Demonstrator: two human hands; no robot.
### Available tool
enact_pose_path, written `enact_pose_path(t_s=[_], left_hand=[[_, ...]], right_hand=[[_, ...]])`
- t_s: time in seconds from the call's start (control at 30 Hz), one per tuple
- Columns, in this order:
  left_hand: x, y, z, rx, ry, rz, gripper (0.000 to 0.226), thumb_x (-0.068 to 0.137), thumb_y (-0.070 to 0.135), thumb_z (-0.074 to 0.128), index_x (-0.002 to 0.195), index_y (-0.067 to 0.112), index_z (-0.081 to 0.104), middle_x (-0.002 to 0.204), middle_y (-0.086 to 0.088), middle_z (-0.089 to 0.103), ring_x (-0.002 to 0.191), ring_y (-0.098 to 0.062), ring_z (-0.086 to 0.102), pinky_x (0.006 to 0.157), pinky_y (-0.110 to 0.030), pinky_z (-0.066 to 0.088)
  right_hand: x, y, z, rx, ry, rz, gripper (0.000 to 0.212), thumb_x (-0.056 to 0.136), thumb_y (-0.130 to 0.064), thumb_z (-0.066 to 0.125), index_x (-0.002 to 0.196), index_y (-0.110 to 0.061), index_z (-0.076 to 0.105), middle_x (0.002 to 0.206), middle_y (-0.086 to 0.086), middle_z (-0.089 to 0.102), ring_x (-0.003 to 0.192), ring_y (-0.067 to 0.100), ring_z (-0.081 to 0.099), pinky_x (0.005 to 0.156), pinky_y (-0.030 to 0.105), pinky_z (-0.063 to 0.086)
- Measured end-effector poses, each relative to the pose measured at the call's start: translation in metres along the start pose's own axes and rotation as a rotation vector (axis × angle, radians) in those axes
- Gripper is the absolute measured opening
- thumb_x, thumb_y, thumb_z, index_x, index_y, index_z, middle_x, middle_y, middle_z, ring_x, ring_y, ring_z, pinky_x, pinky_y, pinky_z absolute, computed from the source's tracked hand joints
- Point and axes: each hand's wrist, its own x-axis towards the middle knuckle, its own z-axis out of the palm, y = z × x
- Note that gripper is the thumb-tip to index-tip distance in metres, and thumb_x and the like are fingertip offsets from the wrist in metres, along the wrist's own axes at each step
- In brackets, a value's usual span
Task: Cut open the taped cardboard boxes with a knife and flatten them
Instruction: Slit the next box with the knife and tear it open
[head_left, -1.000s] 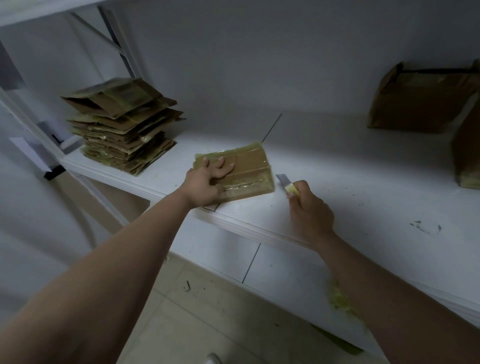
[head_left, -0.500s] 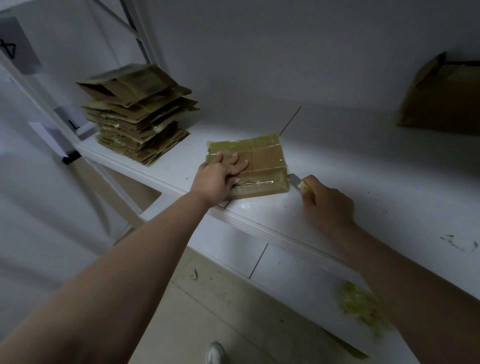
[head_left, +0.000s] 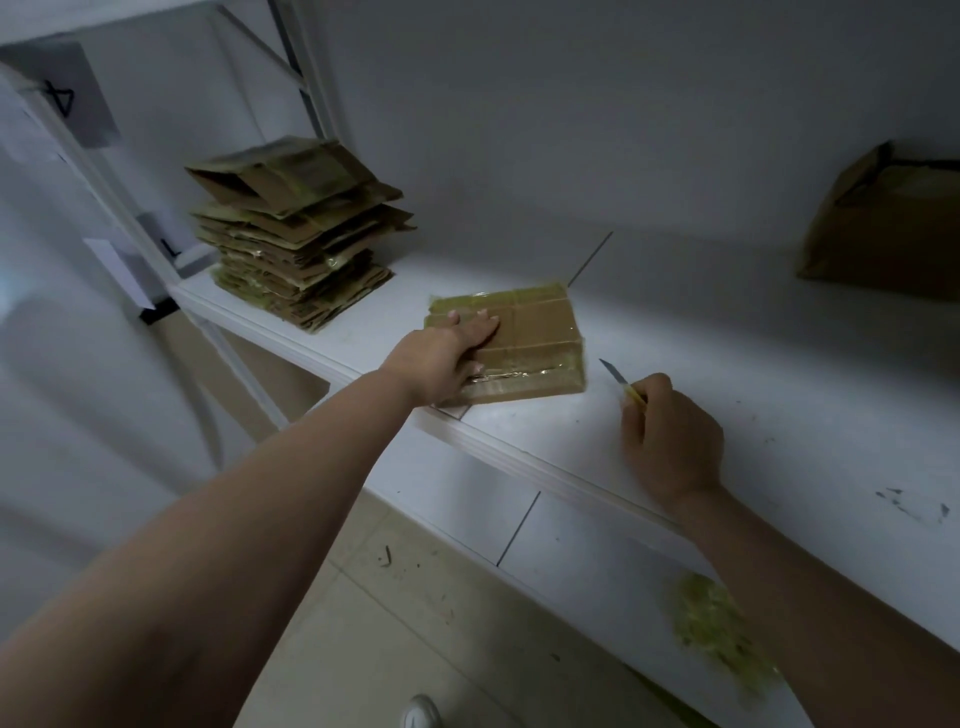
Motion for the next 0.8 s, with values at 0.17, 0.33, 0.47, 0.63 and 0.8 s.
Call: enact_pose_path(t_s=[0.17,0.33,0.47,0.63,0.8], left_hand=[[-0.001,-0.003,0.001,0.188,0.047,0.032,0.052,0.103,0.034,0.039,0.152,0.034,0.022,0.160,0.007,0.019,0.147,-0.017,0.020,0.105,-0.039,0.038],[0.001,-0.002,0.010,0.248,0.158,0.037,0.046,0.105,0.034,0.031,0.150,0.037,0.025,0.158,0.010,0.026,0.144,-0.014,0.026,0.094,-0.035,0.047],[0.002,-0.006,0.013,0.223,0.202,0.049,0.045,0.105,0.036,0.031,0.149,0.041,0.026,0.156,0.013,0.027,0.144,-0.011,0.027,0.093,-0.034,0.048],[0.003,-0.019,0.011,0.160,0.210,0.101,0.045,0.103,0.045,0.032,0.147,0.045,0.026,0.155,0.018,0.027,0.141,-0.007,0.031,0.095,-0.035,0.046],[0.003,-0.025,0.012,0.136,0.202,0.124,0.047,0.101,0.048,0.033,0.147,0.046,0.025,0.156,0.018,0.025,0.140,-0.007,0.033,0.098,-0.034,0.044]], right_hand=[[0.001,-0.005,0.000,0.068,-0.044,-0.047,0.011,0.082,-0.014,0.063,0.084,-0.013,0.052,0.073,0.005,0.059,0.062,0.028,0.056,0.055,0.027,0.035],[0.007,-0.028,0.007,0.076,-0.020,-0.278,0.019,0.087,-0.023,0.051,0.099,-0.018,0.064,0.092,0.000,0.066,0.061,0.027,0.063,0.049,0.026,0.043],[0.020,-0.053,0.017,0.068,-0.179,-0.447,0.041,0.076,-0.005,0.067,0.114,-0.020,0.065,0.116,-0.003,0.064,0.064,0.025,0.064,0.048,0.028,0.048],[0.028,-0.069,0.027,-0.043,-0.308,-0.411,0.038,0.091,-0.023,0.054,0.129,-0.025,0.054,0.123,-0.004,0.050,0.082,0.024,0.060,0.060,0.028,0.044],[0.021,-0.068,0.025,-0.013,-0.292,-0.411,0.030,0.092,-0.033,0.053,0.120,-0.030,0.061,0.118,-0.009,0.059,0.086,0.021,0.062,0.062,0.024,0.038]])
